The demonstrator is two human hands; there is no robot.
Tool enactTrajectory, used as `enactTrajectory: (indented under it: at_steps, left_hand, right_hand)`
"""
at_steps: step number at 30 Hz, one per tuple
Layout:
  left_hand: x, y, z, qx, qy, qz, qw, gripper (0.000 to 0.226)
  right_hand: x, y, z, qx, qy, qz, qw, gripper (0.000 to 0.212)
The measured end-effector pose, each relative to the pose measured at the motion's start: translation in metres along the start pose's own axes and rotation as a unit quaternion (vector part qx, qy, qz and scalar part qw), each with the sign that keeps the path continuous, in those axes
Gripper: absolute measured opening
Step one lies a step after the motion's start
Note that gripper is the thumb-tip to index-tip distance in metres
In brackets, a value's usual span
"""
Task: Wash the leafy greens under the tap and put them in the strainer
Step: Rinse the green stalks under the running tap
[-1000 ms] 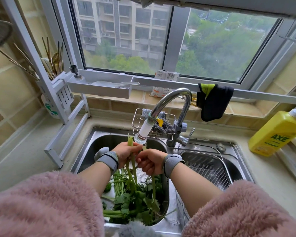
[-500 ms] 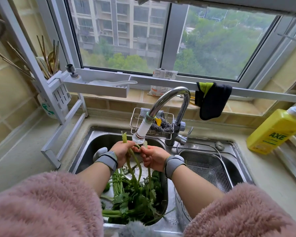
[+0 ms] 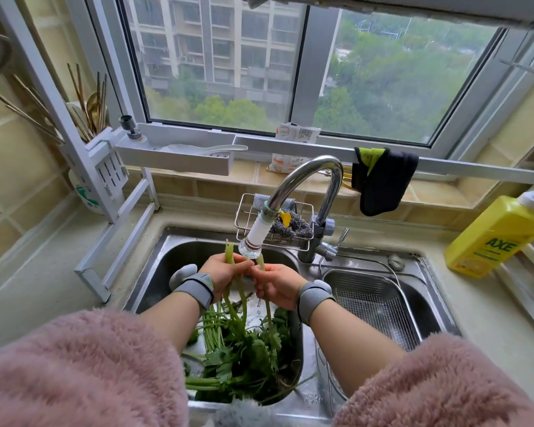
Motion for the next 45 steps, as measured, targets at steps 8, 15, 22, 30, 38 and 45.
enactTrajectory:
  at_steps: [8, 15, 22, 30, 38, 45]
  left_hand:
    - [0.001, -0.017, -0.004, -0.029, 0.024, -0.024, 0.999, 0.008]
    - [0.003, -0.019, -0.013, 0.061, 0.043, -0.001, 0.997, 0.021]
    - [0.012, -0.01, -0.033, 0.021, 0.081, 0.013, 0.996, 0.026]
    - [0.015, -0.004, -0.028, 0.022, 0.049, 0.0, 0.999, 0.026]
    - [0.014, -0.01, -0.028, 0.067, 0.056, -0.025, 0.996, 0.017]
    - [0.009, -0.019, -0.018, 0.081, 0.026, -0.034, 0.996, 0.012]
  right_hand:
    - [-0.004, 0.019, 0.004, 0.049, -0.015, 0.062, 0.997, 0.038]
    - [-0.006, 0.028, 0.011, -0.053, -0.055, 0.116, 0.99, 0.043]
    - [0.004, 0.023, 0.009, -0.056, -0.014, 0.105, 0.993, 0.039]
    - [0.003, 0.014, -0.008, -0.018, 0.075, 0.078, 0.994, 0.023]
    - [0.005, 0.015, -0.02, -0.1, 0.098, 0.093, 0.986, 0.017]
    - [0.0, 0.017, -0.036, -0.116, 0.114, 0.114, 0.98, 0.021]
Point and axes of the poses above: each hand's wrist, its own x-axis towards the middle knuckle, its own y-axis out of the back of the hand, z = x × y, the point moved 9 cm from there along x, towards the middle knuckle, and after that the axes turned 13 degrees about y, right-handed, at the moved point
